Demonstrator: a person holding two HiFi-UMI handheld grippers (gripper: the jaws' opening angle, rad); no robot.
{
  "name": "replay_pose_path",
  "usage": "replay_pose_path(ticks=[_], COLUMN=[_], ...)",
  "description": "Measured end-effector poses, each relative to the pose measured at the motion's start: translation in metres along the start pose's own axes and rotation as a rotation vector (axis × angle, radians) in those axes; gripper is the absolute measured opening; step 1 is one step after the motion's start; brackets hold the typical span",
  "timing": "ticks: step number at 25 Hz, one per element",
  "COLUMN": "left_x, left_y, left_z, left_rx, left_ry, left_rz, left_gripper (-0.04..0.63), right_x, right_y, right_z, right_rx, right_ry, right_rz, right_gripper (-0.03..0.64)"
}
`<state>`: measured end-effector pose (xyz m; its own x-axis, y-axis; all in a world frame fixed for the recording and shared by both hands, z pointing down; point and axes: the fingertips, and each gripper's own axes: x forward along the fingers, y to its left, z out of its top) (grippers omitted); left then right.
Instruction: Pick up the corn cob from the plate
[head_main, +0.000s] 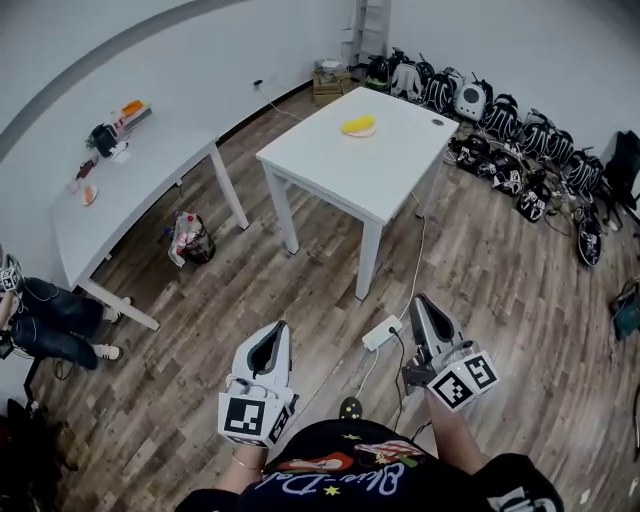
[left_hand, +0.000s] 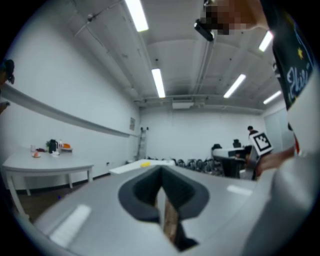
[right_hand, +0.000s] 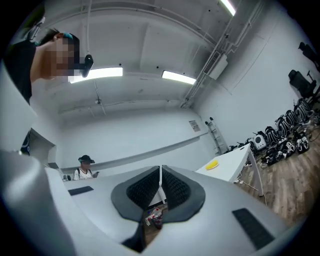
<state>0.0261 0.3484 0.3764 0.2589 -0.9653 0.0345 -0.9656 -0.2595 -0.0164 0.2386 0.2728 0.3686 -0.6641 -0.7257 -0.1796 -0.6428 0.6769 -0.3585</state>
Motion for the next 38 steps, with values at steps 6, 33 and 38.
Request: replay_pose_path(ticks=[6, 33, 38], left_x=[0.07, 0.432, 0.484], left_y=[0.013, 0.277, 0.296], left_z=[-0.006, -0.01, -0.013], left_rx=[0.006, 0.001, -0.02], left_ry=[0.025, 0.03, 0.025], left_rz=[-0.01, -0.324, -0.342], left_gripper=[-0.003, -0.003, -0.002], right_x=[0.046, 0.458, 0.476], right_y=[-0.045, -0.158, -0.213], right_z=[-0.007, -0.018, -0.027], right_rx=[0.088, -0.031, -0.049], right_ry=[-0.007, -0.035, 0.011], right_rz=[0.021, -0.071, -0.148], right_gripper=[0.017, 0.018, 0.018])
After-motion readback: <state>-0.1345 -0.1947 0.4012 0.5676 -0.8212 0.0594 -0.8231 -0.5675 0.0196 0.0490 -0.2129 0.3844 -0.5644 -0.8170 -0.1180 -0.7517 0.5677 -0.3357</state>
